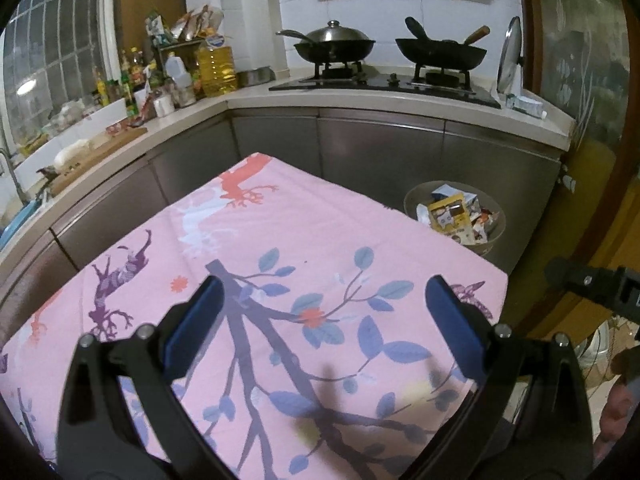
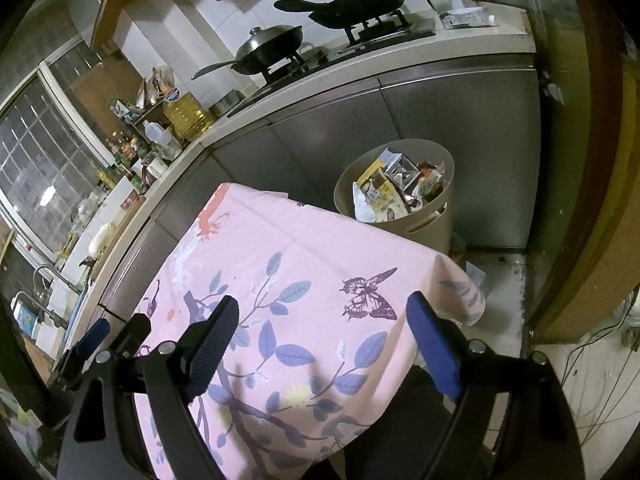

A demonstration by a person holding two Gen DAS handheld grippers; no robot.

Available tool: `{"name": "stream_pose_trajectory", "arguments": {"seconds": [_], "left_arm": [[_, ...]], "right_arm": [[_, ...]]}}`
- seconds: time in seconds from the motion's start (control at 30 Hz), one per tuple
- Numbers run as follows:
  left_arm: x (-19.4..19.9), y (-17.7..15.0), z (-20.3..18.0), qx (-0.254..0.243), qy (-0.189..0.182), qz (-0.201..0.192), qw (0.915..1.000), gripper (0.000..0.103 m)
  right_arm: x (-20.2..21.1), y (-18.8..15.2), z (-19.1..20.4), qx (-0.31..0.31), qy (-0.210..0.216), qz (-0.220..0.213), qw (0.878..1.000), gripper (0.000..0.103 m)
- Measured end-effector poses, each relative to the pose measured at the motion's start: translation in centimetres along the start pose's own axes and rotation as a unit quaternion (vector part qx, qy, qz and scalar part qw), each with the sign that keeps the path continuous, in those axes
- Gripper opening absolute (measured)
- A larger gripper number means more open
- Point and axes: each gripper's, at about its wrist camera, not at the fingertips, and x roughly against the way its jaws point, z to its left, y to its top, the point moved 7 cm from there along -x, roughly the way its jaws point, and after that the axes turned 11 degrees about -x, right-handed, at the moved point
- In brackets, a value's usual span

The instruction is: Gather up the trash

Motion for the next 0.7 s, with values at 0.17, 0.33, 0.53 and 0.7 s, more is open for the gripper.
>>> {"name": "stream_pose_trajectory", "arguments": {"seconds": [0.17, 0.33, 0.53, 0.7], "left_arm": [[0.11, -0.05, -0.2, -0.003, 0.003, 0.002, 1.0, 0.097], [0.31, -0.05, -0.5, -0.017, 0.013, 0.003, 0.9998, 0.097], [0.53, 0.02, -0.66, -0.02, 0.018, 0.003, 0.9996, 0.097], [0.65, 0.15, -0.48, -0.02, 0.023, 0.004, 0.9995, 0.097]], "right_arm": [[0.43, -0.14, 0.12, -0.008, 0.004, 0.001, 1.0, 0.084], [0.55, -0.2, 0.01, -0.019, 0.011, 0.009, 1.0, 0.084], [0.86, -0.07, 0.01, -0.027, 0.015, 0.005, 1.0, 0.084], [0.92, -0.1, 0.03, -0.024, 0.013, 0.004, 1.0, 0.084]]}}
